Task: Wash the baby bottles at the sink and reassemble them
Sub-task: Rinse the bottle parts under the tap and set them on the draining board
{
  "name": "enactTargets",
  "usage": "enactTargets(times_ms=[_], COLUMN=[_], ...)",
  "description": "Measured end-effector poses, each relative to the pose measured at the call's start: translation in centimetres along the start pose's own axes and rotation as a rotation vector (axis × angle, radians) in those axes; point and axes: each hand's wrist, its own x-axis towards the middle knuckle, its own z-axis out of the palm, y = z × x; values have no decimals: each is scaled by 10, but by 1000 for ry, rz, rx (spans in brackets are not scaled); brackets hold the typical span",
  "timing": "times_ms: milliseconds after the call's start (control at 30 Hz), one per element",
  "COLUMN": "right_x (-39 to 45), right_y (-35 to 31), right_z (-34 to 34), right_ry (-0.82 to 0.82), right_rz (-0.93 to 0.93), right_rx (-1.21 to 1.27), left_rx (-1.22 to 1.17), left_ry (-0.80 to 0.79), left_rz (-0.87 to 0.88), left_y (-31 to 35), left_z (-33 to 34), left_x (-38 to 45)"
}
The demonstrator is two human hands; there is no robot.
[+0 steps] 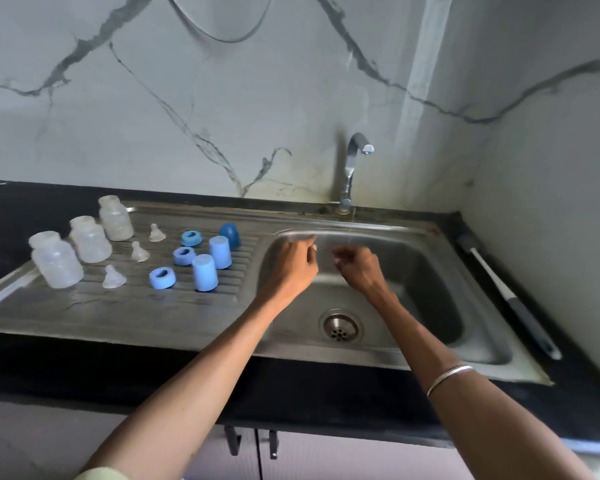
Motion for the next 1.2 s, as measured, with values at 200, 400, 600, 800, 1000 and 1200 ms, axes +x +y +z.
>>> enactTargets(times_ms=[200, 400, 600, 800, 1000, 1200], right_x=[16, 59, 126, 187, 208, 218], right_y=[36, 53, 48, 43, 34, 38], right_z=[-29, -34, -31, -13, -7, -2], right_ry=[54, 143, 178, 197, 165, 210], right_rz=[25, 31, -33, -136, -287, -342], right_rx=[-50, -47, -75, -80, -220, -186], left_rx=[-81, -119, -125, -141, -123, -141], left_ry=[-117, -106, -96, -51, 22, 10], left_rz=[-7, -51, -92, -93, -130, -125], left_y=[16, 15, -3, -17, -32, -34], left_z=[48, 70, 91, 106, 105, 111], left_x=[21, 49, 84, 111, 118, 118])
